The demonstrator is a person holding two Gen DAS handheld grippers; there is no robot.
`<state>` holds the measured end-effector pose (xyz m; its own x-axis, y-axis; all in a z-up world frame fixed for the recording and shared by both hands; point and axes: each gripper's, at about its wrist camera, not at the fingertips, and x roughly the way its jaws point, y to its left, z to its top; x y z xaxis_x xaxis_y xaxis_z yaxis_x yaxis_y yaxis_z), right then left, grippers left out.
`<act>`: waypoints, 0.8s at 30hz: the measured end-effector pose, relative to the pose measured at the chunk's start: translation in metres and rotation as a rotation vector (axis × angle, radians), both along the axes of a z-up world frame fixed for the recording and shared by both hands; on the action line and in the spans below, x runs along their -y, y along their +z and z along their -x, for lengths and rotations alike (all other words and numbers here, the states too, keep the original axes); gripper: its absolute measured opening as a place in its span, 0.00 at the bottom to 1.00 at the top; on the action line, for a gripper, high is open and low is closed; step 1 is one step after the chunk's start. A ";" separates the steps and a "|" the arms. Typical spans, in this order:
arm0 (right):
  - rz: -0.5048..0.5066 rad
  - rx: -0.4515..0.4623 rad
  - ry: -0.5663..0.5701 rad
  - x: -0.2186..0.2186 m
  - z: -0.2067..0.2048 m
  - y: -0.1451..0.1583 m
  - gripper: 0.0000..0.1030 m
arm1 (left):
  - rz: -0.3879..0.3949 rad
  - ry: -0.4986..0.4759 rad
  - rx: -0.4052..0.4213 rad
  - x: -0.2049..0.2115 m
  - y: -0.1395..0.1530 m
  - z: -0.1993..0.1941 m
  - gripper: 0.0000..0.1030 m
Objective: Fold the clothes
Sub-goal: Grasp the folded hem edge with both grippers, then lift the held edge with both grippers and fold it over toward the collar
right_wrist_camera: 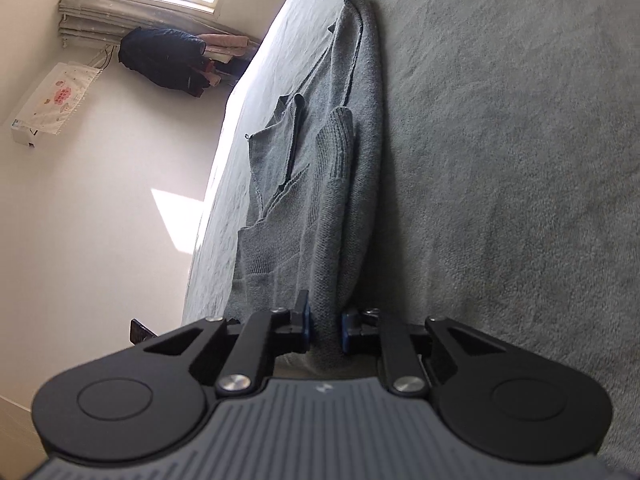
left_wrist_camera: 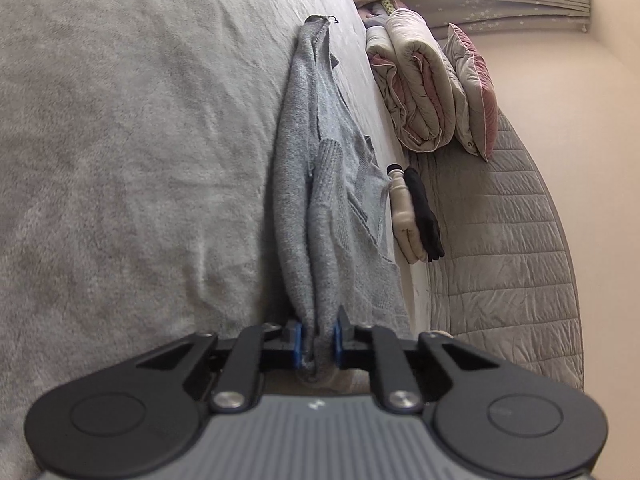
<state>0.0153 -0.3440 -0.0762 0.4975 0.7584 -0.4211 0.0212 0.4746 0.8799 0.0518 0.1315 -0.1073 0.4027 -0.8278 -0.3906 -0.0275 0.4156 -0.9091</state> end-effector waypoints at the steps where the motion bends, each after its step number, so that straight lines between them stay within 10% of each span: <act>1: -0.010 0.001 -0.007 0.002 0.002 0.003 0.15 | 0.007 0.008 -0.007 -0.001 0.002 0.001 0.13; 24: -0.065 -0.055 -0.061 0.009 0.112 0.048 0.15 | 0.135 0.098 -0.069 -0.024 0.059 0.157 0.13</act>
